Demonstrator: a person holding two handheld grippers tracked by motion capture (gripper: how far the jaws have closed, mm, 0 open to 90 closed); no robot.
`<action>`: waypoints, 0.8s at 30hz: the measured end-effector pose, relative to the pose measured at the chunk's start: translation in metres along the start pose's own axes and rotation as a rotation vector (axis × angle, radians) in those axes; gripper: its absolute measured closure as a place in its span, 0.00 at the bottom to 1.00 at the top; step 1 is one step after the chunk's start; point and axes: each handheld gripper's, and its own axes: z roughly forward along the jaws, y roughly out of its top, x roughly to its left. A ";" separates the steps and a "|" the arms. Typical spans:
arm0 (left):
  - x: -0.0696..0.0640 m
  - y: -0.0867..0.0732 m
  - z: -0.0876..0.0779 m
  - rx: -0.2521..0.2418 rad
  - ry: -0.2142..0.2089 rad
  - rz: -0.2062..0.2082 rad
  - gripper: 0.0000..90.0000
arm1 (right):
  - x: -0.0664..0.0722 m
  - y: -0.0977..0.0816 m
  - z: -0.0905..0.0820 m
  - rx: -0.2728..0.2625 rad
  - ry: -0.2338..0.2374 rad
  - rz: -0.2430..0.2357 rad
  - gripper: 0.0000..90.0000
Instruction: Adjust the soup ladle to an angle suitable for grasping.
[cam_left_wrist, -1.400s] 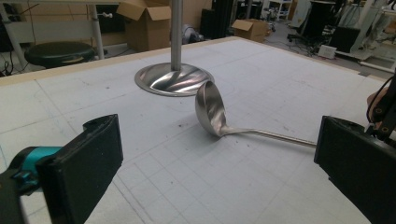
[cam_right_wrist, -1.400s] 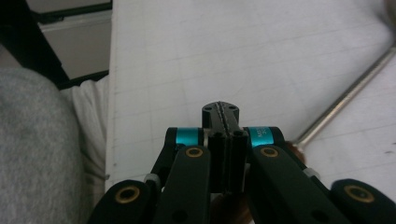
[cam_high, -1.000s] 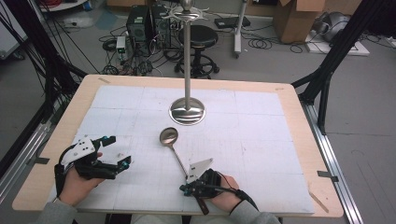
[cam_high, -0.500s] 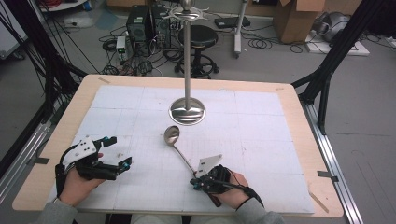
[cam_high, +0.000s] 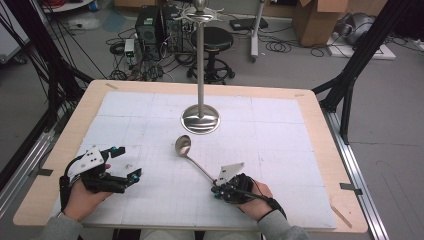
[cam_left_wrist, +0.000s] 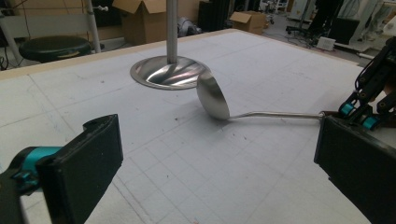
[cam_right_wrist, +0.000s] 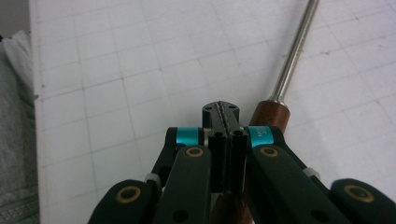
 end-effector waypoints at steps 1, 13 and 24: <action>0.000 0.000 0.000 -0.001 0.000 0.000 0.02 | -0.002 -0.001 -0.001 -0.002 -0.010 0.008 1.00; 0.002 0.000 0.000 0.007 0.019 -0.013 0.02 | -0.018 -0.010 -0.007 -0.003 -0.052 0.057 1.00; 0.002 -0.001 0.001 0.015 0.019 -0.012 0.02 | -0.032 -0.016 -0.009 -0.008 -0.138 0.088 1.00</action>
